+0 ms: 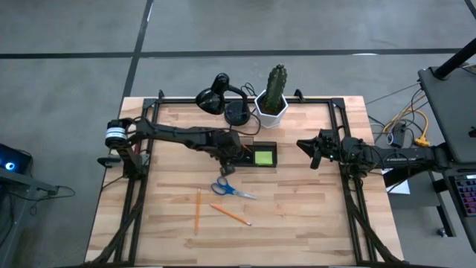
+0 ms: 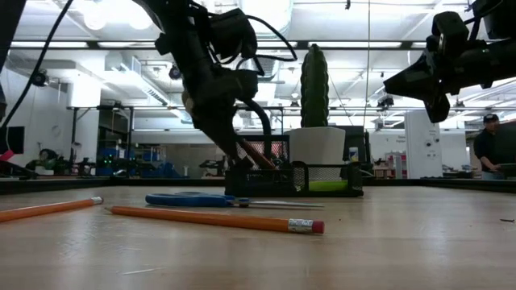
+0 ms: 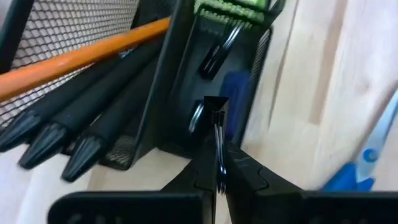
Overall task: Pick and place office supplies into organizer
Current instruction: Put the clip into the mesh desk organizer
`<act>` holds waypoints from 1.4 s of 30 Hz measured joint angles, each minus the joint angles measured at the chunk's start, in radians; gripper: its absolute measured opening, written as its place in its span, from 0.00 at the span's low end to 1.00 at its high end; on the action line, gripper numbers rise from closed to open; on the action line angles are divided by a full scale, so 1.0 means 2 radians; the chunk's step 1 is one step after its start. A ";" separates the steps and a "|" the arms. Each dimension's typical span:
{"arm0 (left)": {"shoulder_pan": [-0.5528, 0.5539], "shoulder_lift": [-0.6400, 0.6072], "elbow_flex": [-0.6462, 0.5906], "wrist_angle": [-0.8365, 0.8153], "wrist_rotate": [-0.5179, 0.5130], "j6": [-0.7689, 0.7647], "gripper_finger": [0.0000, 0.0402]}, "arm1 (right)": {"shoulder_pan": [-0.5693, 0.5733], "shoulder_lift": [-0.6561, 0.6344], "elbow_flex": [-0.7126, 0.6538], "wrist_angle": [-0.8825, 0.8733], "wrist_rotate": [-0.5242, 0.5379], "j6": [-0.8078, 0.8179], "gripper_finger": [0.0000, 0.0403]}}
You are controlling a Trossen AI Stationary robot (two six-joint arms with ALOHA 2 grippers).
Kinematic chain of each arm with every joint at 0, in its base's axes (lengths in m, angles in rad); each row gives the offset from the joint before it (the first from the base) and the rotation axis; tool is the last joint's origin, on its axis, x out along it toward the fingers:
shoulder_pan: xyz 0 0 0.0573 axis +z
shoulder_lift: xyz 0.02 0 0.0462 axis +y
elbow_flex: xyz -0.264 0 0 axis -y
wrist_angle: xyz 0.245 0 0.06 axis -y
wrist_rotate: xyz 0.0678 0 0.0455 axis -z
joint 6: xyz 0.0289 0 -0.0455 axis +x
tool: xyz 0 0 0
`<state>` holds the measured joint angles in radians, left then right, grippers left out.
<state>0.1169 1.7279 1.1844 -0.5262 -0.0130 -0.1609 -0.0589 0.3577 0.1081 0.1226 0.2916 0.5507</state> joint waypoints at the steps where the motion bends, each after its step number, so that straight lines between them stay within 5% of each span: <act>1: 0.000 0.000 0.000 -0.004 -0.002 0.006 0.00 | 0.000 0.002 0.000 0.000 0.000 0.000 0.11; 42: -0.006 0.042 0.045 -0.025 0.007 0.058 0.00 | 0.000 0.019 0.000 0.003 0.000 0.016 0.11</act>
<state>0.1047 1.8126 1.2751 -0.5766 0.0015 -0.0455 -0.0589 0.3965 0.1081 0.1291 0.2916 0.5819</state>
